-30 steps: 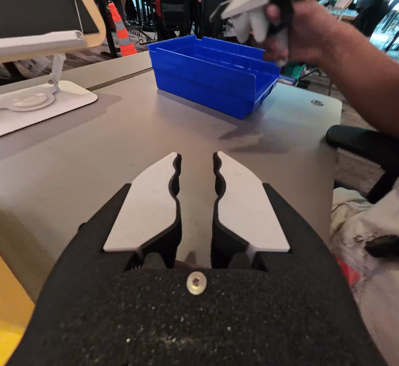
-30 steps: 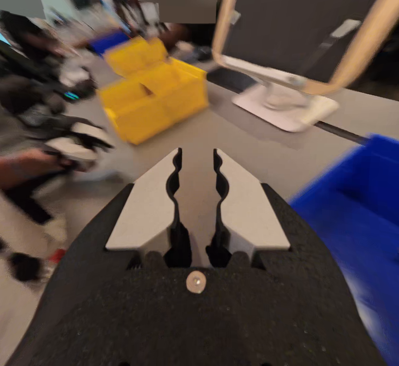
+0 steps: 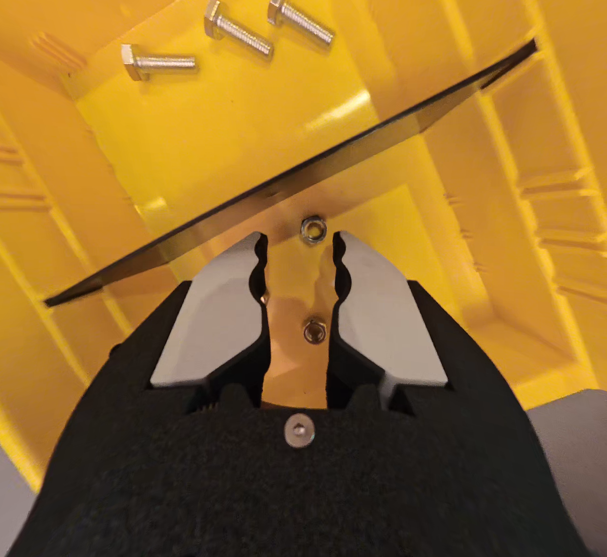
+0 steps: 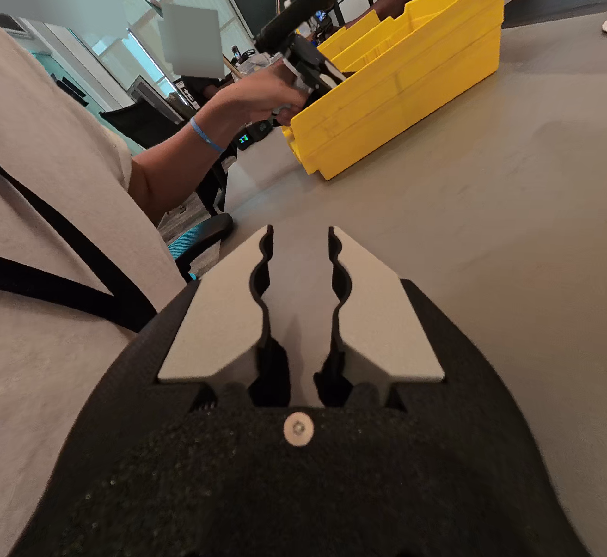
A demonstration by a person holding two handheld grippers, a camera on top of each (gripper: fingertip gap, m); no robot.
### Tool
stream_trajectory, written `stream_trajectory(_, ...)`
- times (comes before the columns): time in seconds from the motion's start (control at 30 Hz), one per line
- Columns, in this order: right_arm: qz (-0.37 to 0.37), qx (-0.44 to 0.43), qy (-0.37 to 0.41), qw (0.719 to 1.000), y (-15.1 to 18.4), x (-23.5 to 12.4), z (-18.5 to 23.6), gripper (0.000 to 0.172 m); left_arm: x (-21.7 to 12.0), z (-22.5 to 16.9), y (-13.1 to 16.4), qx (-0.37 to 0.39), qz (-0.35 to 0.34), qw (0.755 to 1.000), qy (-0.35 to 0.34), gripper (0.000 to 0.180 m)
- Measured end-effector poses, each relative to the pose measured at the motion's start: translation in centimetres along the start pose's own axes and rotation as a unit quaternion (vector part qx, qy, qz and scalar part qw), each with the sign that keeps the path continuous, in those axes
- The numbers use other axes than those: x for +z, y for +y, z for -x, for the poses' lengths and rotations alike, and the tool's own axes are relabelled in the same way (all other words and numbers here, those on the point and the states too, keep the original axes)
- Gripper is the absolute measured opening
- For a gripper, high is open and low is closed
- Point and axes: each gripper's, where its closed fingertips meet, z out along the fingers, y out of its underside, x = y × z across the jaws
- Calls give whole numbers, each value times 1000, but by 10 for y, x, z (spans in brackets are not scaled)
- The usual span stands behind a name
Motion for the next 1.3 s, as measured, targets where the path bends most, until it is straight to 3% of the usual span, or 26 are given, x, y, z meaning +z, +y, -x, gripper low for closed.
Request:
stream_trajectory(0.2,-7,12,-7,1000,-2,-2,0,33,17,-10,8,35,37,999,19,27)
stream_trajectory(0.27,-10,16,-11,1000,-3,-2,1,33,19,-12,6,40,26,999,24,18)
stream_trajectory(0.43,-11,18,-13,1000,-3,-3,3,33,12,-6,7,73,12,997,10,17)
stream_trajectory(0.63,-14,25,-16,999,-4,-4,4,33,-63,-36,-34,203,-138,970,3,17)
stream_trajectory(0.77,-14,32,-20,999,-4,-2,6,32,-126,-117,-66,289,-262,917,81,17)
stream_trajectory(0.83,-10,27,-18,999,-2,-1,7,31,-135,-160,-71,329,-263,901,103,17)
stream_trajectory(0.9,-4,20,-14,1000,0,1,7,31,-127,-194,-82,357,-254,895,83,17)
stream_trajectory(1.0,1,21,-19,1000,2,3,10,31,-94,-232,-111,294,-219,929,55,17)
stream_trajectory(1.2,5,14,-21,1000,7,-2,19,30,-7,-285,-103,270,-82,942,183,17)
stream_trajectory(1.3,4,14,-23,1000,6,-3,21,30,18,-288,-94,309,-32,932,186,17)
